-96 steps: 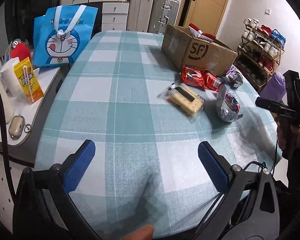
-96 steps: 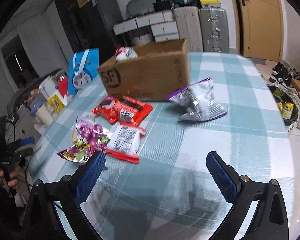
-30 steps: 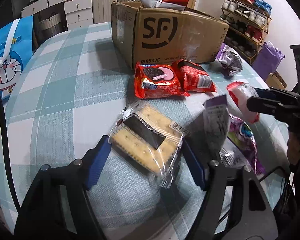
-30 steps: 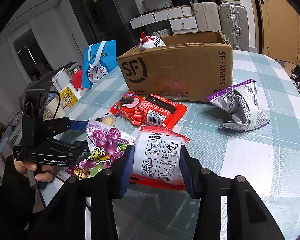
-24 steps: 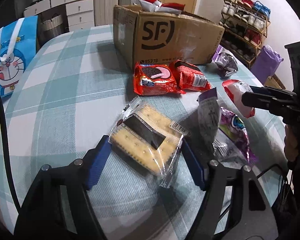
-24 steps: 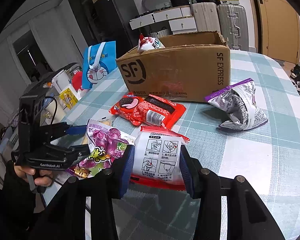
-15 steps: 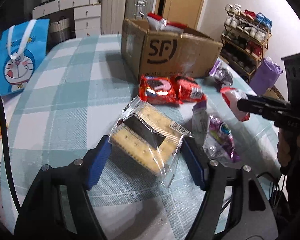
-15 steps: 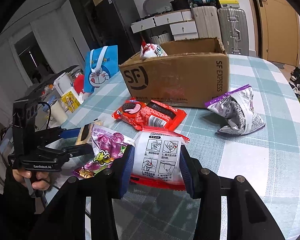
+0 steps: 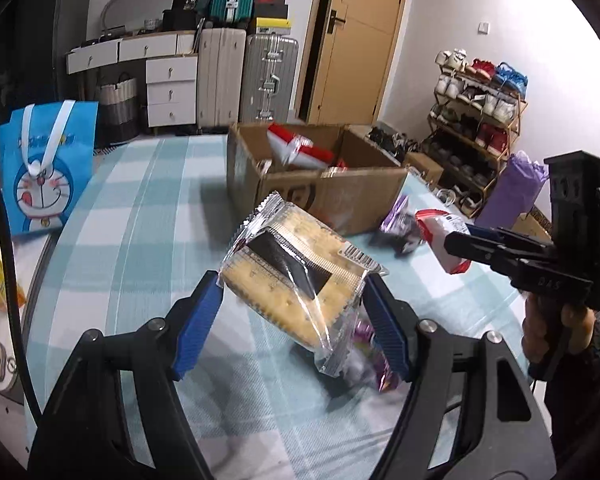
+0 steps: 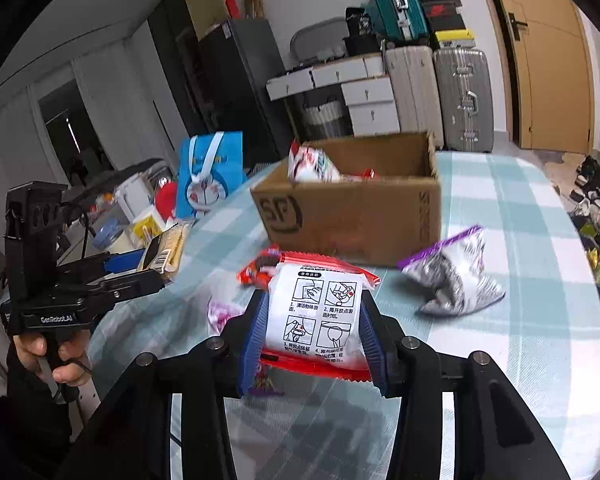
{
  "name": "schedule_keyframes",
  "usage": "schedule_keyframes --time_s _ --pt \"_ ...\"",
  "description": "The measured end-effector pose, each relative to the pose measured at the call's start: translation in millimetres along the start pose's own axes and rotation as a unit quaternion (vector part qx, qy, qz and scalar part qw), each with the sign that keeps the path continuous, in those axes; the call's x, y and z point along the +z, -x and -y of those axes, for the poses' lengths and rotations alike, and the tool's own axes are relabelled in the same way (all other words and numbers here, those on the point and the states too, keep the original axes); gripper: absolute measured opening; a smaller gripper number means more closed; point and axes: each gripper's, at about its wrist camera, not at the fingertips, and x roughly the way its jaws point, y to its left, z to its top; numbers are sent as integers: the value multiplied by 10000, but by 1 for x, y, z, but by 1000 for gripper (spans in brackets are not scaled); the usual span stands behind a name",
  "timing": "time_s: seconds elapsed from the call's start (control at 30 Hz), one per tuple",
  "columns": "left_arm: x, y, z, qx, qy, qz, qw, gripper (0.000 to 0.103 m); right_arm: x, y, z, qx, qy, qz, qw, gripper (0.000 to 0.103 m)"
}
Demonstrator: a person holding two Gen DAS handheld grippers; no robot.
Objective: Organize snacks
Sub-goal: 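Carry the cracker pack and red-white pack into the box with both tools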
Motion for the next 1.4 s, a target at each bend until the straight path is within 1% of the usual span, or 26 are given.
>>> schedule_keyframes --time_s 0.17,0.43,0.83,1.07,1.27,1.4 --pt "26 -4 6 -1 -30 121 9999 70 20 4 6 -60 -102 205 9997 44" --pt "64 -19 3 44 52 211 9998 70 53 -2 14 -72 -317 445 9985 44" --pt "105 -64 4 55 -38 136 9999 70 90 -35 28 -102 -365 493 9981 45" --pt "120 -100 0 75 -42 9 10000 70 103 -59 42 -170 -449 438 9979 45" --pt "122 -134 1 70 -63 -141 9999 70 108 -84 49 -213 -453 317 9982 45" --pt "122 -150 4 64 -125 -173 9998 70 110 -94 53 -254 -405 274 9985 45"
